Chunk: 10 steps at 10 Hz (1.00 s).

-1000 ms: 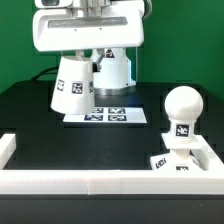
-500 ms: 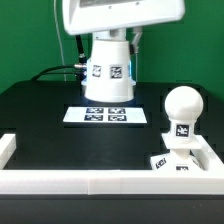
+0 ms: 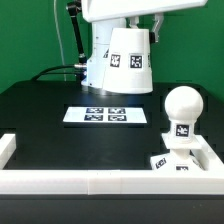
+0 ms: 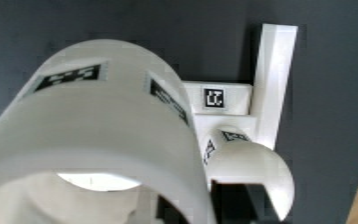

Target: Assemble lamp

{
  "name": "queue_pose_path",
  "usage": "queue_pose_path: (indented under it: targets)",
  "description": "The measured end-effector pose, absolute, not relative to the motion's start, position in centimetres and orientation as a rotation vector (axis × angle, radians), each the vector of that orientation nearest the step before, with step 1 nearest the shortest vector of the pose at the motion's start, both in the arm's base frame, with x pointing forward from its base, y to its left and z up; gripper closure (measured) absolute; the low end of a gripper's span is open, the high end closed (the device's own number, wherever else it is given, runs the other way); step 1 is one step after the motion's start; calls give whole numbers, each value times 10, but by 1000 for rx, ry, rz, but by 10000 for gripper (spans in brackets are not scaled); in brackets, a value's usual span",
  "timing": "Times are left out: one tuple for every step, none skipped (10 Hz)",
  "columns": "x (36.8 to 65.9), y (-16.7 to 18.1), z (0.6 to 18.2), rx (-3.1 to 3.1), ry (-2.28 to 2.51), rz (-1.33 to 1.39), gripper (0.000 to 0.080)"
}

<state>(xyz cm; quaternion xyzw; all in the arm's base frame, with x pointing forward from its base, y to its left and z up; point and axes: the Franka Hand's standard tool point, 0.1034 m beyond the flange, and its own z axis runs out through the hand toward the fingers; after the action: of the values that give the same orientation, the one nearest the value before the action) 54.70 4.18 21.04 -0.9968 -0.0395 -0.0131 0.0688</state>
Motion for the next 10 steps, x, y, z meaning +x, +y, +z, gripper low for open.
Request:
queue_pose_path:
  targets:
    - [548, 45, 212, -2998, -117, -33, 755]
    - [555, 55, 222, -2991, -142, -34, 755]
    - [564, 62, 228, -2989, -149, -54, 755]
    - [570, 68, 232, -2987, -140, -50, 755]
    - [573, 75, 235, -2985, -127, -46, 755]
    - [576, 83, 237, -2984, -95, -45, 755]
    - [578, 92, 236, -2982, -80, -43, 755]
    - [579, 99, 234, -2982, -72, -38, 755]
    - [582, 107, 232, -2981, -46, -32, 755]
    - [585, 113, 228, -2981, -57, -32, 755]
